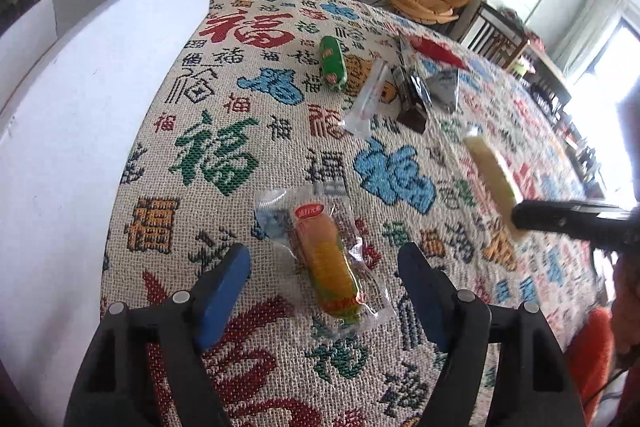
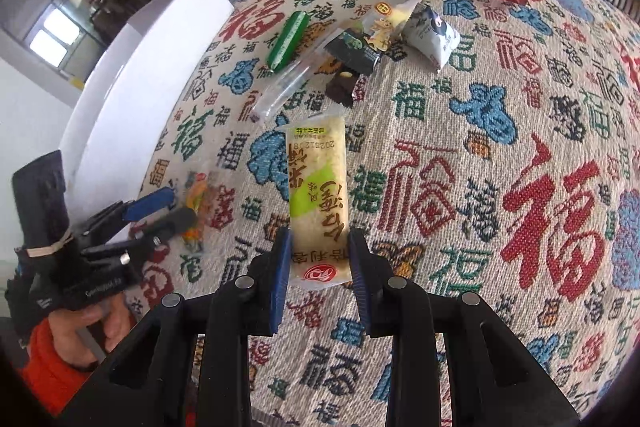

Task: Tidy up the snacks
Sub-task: 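Carry both snacks into the white box and open both tools, then move both open tools back over the snacks on the blanket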

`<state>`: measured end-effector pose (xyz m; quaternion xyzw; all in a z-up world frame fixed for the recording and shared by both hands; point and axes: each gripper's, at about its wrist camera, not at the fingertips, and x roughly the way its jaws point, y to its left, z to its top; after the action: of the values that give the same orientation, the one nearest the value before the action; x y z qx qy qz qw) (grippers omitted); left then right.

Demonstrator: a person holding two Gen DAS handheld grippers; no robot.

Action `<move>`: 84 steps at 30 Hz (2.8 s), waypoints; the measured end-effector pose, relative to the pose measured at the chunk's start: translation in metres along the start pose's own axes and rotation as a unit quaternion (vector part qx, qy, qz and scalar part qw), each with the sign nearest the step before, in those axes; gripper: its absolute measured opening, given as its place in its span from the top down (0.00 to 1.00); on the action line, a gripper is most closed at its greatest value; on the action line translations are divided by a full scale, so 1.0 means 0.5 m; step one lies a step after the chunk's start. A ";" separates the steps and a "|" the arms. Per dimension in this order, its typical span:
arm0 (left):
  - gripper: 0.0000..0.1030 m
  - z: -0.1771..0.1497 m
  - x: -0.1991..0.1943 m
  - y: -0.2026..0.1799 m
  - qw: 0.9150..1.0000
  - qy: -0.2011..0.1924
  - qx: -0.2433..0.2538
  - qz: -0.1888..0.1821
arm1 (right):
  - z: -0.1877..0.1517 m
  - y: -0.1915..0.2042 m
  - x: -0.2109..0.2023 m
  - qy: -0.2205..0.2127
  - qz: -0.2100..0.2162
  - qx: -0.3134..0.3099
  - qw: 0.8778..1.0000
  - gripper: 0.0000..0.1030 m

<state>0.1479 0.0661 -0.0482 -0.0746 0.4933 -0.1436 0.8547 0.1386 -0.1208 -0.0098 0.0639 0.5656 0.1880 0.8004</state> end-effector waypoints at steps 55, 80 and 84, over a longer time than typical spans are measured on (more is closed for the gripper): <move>0.10 -0.021 -0.426 0.189 0.973 -0.202 -0.062 0.088 | 0.052 0.344 -0.020 -0.107 0.058 -0.125 0.985 0.32; 0.03 0.055 0.112 -0.080 0.996 -0.063 0.024 0.062 | -0.140 -0.314 -0.053 -0.179 -0.249 0.096 0.947 0.22; 0.01 0.055 0.115 -0.088 0.995 -0.057 0.032 0.072 | -0.149 -0.314 -0.057 -0.179 -0.241 0.100 0.949 0.19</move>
<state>0.1912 0.0055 -0.0700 -0.0194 0.4427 -0.0927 0.8917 0.0971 -0.2844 -0.0604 0.0379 0.4273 -0.0826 0.8995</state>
